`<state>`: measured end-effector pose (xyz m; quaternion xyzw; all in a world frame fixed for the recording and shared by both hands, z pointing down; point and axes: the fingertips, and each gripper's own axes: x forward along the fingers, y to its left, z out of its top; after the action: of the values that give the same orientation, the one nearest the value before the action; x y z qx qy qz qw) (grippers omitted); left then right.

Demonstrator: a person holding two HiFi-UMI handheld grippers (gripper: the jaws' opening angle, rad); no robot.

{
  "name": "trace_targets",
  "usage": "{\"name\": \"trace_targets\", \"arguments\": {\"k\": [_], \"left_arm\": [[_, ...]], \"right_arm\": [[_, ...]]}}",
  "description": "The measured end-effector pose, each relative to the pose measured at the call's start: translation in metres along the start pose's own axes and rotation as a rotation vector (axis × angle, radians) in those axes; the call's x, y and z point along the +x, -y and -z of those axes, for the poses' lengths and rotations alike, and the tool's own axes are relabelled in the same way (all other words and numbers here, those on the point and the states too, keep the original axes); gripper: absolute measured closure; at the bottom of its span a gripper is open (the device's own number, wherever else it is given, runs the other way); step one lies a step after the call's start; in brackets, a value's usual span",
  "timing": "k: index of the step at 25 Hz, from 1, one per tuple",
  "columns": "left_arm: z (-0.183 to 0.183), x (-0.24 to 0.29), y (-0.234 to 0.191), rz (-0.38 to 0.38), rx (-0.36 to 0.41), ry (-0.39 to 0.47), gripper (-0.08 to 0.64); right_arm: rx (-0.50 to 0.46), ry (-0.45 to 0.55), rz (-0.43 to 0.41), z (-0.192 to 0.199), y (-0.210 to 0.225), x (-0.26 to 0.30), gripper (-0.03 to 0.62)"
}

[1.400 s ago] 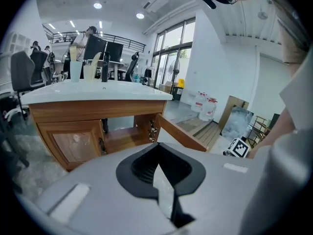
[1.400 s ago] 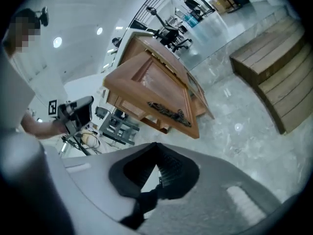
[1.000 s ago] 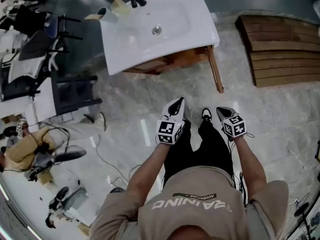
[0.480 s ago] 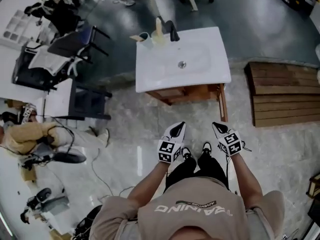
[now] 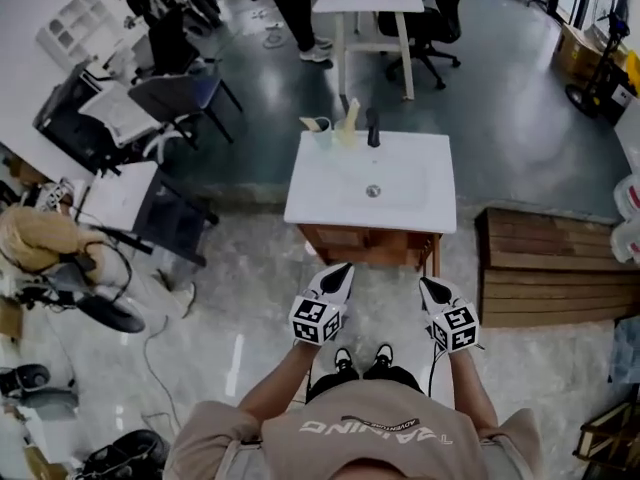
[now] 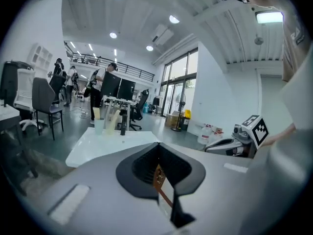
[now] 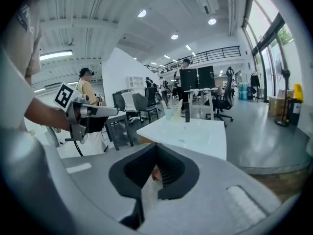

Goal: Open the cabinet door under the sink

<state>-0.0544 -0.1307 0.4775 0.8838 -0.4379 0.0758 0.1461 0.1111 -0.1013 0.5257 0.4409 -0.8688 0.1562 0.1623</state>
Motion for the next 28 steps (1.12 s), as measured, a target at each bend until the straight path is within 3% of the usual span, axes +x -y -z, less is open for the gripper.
{"name": "trace_targets", "arguments": {"k": [7, 17, 28], "left_arm": [[-0.058, -0.014, -0.005, -0.019, 0.081, 0.079, 0.541], [-0.098, -0.054, -0.016, -0.066, 0.137, 0.164, 0.541], [-0.109, -0.054, 0.009, -0.017, 0.204, 0.204, 0.541]], "right_arm": [[-0.091, 0.089, 0.061, -0.057, 0.007, -0.015, 0.591], [-0.101, 0.265, 0.143, -0.119, -0.015, -0.047, 0.591], [-0.152, 0.271, 0.148, -0.116, -0.040, -0.064, 0.591]]}}
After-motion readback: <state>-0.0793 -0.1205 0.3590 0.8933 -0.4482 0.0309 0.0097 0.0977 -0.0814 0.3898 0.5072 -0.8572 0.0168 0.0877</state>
